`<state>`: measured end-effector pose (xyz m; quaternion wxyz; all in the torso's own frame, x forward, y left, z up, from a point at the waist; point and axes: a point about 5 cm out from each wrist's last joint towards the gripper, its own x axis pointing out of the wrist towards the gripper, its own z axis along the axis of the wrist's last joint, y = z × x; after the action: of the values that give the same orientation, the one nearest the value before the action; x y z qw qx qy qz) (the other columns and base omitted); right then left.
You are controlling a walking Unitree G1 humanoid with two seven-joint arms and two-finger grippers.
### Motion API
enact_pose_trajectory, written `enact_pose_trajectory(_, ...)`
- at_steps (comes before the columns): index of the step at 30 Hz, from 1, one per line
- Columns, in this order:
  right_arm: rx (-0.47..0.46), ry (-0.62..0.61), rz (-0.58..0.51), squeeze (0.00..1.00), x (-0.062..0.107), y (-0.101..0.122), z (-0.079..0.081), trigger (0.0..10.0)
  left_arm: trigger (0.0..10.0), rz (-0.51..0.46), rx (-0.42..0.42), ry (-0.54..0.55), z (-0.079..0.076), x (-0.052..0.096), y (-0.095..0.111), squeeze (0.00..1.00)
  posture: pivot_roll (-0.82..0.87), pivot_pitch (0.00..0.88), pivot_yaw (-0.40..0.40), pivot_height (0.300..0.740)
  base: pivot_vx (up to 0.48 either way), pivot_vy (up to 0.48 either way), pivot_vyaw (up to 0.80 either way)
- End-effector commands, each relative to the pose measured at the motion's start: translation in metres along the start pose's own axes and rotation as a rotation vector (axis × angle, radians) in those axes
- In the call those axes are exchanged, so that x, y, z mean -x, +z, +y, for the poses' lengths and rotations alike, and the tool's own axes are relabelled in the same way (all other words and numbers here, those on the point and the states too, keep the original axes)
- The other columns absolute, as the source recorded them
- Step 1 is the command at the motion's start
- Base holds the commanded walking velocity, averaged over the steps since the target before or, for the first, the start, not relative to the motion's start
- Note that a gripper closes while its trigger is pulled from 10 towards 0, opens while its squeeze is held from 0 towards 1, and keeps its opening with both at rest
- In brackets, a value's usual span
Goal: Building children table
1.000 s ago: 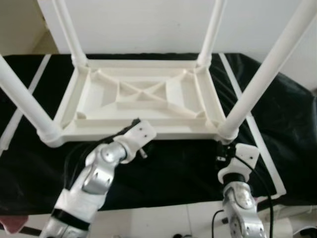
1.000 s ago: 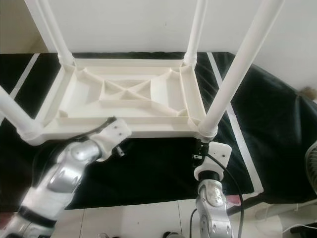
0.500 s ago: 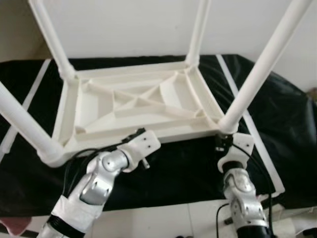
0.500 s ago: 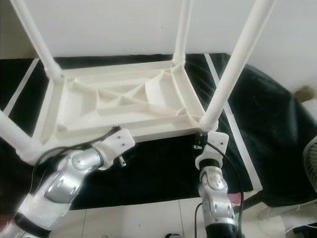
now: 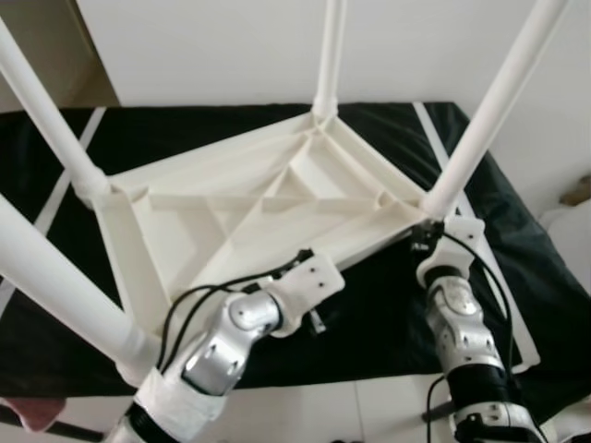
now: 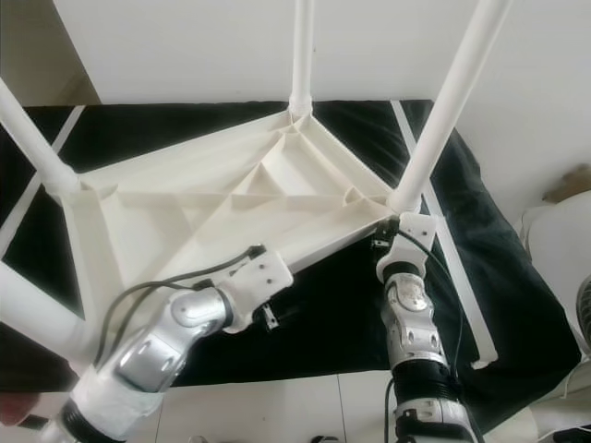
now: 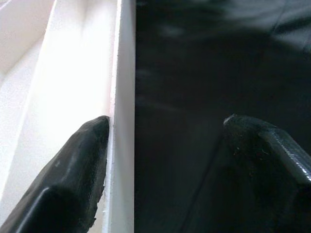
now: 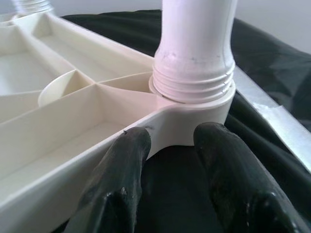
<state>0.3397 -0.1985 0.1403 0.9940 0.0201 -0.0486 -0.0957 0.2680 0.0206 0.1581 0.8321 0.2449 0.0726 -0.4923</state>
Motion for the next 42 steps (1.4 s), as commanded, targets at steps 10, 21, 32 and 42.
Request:
enact_pose_trajectory(10,0.015,-0.008,-0.072,0.0,0.011,0.001,-0.006,10.0,10.0,-0.154,-0.035,-0.024,0.0,0.003,0.018,0.0,-0.12,0.115,0.02,0.74,0.0,0.0,0.0)
enact_pose_trajectory(21,-0.004,0.057,-0.092,0.0,0.026,-0.003,0.006,10.0,10.0,-0.237,0.098,-0.004,0.002,0.025,0.014,0.0,-0.12,0.128,0.013,0.74,0.0,0.0,0.0)
enact_pose_trajectory(32,0.018,0.221,-0.14,0.0,0.025,0.007,0.034,10.0,10.0,-0.234,0.198,-0.113,-0.007,0.07,-0.01,0.0,-0.09,0.15,-0.013,0.74,0.0,0.0,0.0)
enact_pose_trajectory(42,0.003,0.344,-0.1,0.0,0.036,0.003,0.056,10.0,10.0,-0.142,0.172,-0.084,-0.01,0.082,-0.021,0.0,-0.07,0.154,-0.013,0.74,0.0,0.0,0.0)
